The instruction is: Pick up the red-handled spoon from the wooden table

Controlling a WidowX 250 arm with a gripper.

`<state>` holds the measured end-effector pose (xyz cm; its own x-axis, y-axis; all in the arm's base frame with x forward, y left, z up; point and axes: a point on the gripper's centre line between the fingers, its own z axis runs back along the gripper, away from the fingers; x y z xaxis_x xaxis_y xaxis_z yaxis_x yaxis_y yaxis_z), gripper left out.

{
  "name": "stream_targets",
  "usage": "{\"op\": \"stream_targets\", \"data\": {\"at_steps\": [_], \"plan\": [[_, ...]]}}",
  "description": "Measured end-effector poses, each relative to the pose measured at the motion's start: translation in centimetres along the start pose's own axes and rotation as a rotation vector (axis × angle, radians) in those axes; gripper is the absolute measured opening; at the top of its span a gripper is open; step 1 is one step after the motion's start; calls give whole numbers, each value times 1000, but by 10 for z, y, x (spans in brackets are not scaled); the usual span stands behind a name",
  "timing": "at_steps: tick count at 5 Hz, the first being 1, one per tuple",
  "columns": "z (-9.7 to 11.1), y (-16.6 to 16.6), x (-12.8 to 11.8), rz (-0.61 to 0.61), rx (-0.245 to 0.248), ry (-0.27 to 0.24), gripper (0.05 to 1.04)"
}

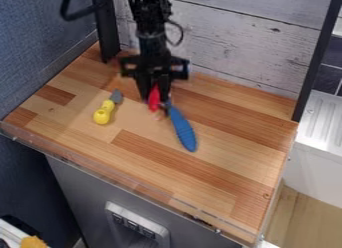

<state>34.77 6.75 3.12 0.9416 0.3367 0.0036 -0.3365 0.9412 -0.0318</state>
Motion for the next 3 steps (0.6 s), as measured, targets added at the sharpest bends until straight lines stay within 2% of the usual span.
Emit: {"op": "stream_targets", "data": {"at_steps": [2,3], "plan": [[62,-17,1,-352,-11,-30,369],[76,-19,-4,-537,-23,-21,368]]}}
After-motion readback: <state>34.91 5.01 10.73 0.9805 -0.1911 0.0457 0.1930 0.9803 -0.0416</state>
